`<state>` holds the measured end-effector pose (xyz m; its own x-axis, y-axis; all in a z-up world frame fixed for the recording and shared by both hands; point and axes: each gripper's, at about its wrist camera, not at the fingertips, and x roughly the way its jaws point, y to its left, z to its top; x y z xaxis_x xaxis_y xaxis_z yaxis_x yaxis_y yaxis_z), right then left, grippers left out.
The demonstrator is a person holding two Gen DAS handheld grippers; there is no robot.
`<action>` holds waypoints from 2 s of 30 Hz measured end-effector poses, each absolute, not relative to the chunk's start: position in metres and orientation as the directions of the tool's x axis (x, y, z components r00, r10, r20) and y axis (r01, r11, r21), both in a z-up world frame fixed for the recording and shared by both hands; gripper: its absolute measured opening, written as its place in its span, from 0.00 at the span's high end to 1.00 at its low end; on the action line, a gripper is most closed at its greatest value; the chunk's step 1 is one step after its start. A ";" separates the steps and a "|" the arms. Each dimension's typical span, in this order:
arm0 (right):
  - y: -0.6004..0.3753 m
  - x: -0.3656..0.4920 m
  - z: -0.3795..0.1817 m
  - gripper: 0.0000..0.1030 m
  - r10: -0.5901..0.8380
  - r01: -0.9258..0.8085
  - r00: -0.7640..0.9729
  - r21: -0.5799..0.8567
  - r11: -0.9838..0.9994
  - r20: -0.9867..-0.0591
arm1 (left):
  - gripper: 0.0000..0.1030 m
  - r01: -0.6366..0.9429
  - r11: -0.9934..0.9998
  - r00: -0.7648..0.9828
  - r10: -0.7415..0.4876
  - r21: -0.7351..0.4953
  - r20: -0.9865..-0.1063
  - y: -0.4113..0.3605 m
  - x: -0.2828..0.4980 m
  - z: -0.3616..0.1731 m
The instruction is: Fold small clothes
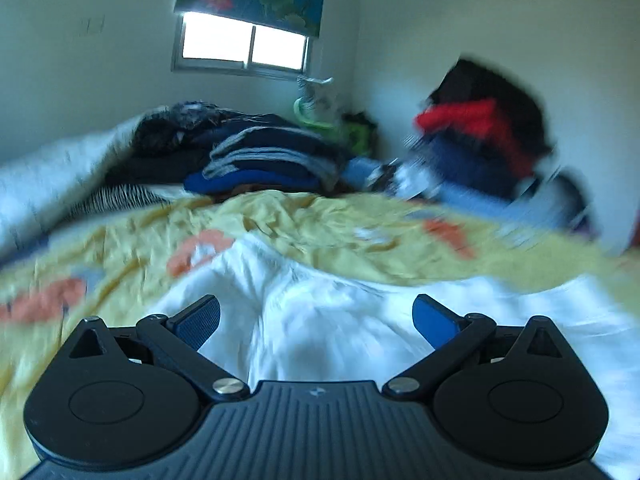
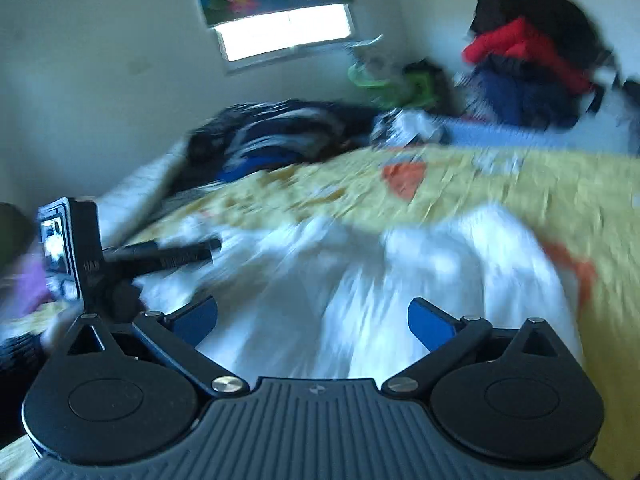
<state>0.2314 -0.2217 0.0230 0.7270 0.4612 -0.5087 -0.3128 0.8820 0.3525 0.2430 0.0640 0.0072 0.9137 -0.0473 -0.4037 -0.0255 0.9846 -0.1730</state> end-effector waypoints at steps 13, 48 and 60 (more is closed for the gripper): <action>-0.330 0.153 -0.047 0.03 0.415 0.145 0.692 0.677 0.721 -0.591 | 0.00 -0.290 0.769 0.828 -0.097 -0.570 -0.552 0.162 0.129 -0.040; -0.356 0.076 -0.044 0.83 0.500 0.080 0.788 0.864 0.497 -0.360 | 0.91 -0.134 0.642 0.816 -0.361 -0.755 -0.452 0.202 0.066 -0.006; -0.406 0.052 -0.026 0.33 0.250 0.219 0.896 0.857 0.467 -0.366 | 0.47 -0.260 0.660 0.801 -0.259 -0.705 -0.539 0.204 0.066 -0.039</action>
<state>0.0521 -0.4056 -0.0256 0.8963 0.2503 -0.3661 0.2194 0.4670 0.8566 0.0661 0.2039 -0.0386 0.8015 -0.2592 -0.5390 -0.2605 0.6600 -0.7047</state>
